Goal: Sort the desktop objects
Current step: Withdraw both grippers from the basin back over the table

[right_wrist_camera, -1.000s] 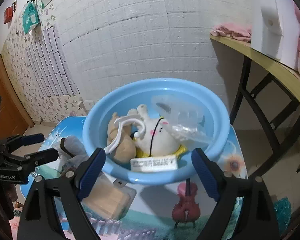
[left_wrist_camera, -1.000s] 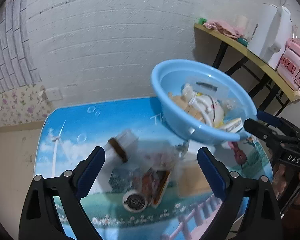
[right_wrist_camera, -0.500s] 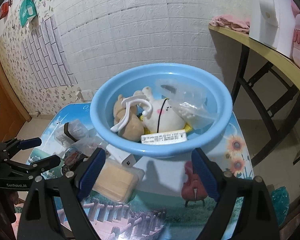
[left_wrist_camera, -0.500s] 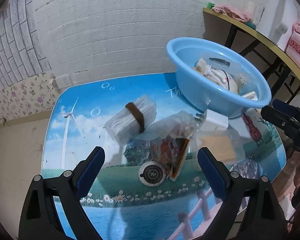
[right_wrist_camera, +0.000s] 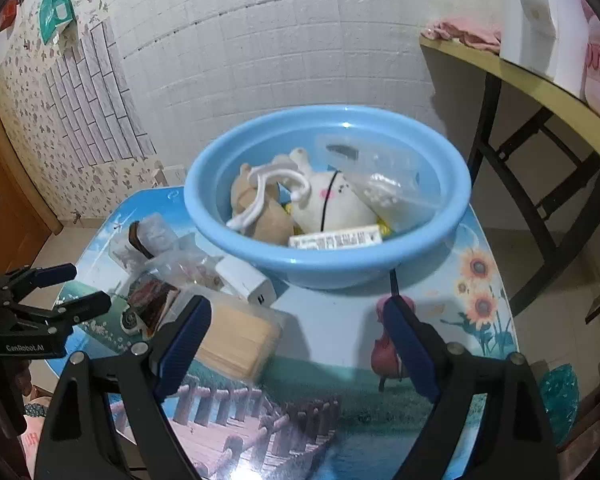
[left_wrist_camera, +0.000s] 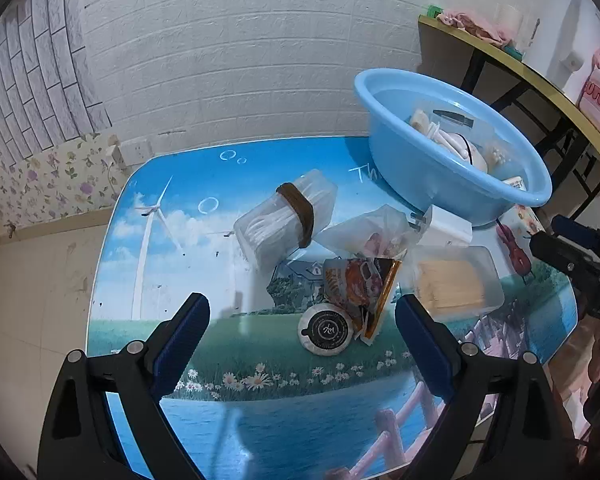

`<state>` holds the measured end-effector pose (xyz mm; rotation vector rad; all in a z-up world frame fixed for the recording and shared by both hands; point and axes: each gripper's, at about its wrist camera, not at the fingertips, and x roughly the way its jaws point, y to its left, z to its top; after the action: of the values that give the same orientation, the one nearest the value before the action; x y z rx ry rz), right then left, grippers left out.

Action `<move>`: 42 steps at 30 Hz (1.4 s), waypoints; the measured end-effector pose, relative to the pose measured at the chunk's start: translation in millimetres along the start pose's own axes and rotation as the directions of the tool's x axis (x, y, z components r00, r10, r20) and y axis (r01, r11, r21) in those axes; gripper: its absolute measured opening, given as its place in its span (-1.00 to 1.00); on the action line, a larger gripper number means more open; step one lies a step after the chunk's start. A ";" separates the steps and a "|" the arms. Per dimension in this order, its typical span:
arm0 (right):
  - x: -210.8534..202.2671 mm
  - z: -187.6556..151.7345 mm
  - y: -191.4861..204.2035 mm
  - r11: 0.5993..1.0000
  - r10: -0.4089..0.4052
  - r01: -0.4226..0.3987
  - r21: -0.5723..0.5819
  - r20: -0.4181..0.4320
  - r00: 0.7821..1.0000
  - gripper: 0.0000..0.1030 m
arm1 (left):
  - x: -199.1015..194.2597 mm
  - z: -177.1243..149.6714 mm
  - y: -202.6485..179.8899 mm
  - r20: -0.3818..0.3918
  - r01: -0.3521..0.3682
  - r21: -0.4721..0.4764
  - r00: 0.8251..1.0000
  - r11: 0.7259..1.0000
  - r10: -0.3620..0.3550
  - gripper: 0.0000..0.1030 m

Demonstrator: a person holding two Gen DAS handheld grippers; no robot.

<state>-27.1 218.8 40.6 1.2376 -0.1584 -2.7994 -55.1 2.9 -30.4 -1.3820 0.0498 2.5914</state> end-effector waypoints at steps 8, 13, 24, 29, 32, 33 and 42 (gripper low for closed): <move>6.1 -12.9 -2.9 1.000 0.008 -0.008 0.012 -0.028 1.000 0.73 | 7.6 -11.9 3.8 -0.032 -0.005 0.010 0.999 1.000 0.005 0.83; 13.1 -23.0 -4.4 1.000 0.019 -0.018 0.019 -0.059 0.998 0.73 | 14.3 -20.6 7.9 -0.061 -0.010 0.004 0.998 1.000 0.011 0.83; 18.2 -29.3 -8.0 0.999 0.022 -0.020 0.031 -0.083 0.996 0.73 | 23.0 -29.9 10.2 -0.095 -0.012 0.003 0.995 1.000 0.012 0.83; 20.5 -30.2 -7.1 0.999 0.025 -0.022 0.030 -0.087 0.996 0.73 | 25.5 -31.2 10.4 -0.103 0.003 0.004 0.995 1.000 -0.003 0.83; 20.7 -30.3 -7.4 0.999 0.025 -0.022 0.032 -0.086 0.996 0.73 | 28.0 -31.9 13.2 -0.109 0.018 -0.008 0.994 1.000 -0.019 0.83; 20.9 -30.4 -7.4 0.999 0.024 -0.021 0.034 -0.086 0.996 0.73 | 28.5 -32.4 13.9 -0.110 0.018 -0.009 0.994 1.000 -0.019 0.83; 23.5 -31.5 -9.8 0.998 0.042 -0.038 0.053 -0.083 0.996 0.73 | 14.7 -32.9 23.9 -0.005 0.083 -0.033 0.997 0.996 -0.083 0.83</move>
<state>-19.8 223.9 1.0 1.3453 -0.2484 -2.7200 -40.8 -22.2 -62.6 -1.3731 -0.0489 2.5306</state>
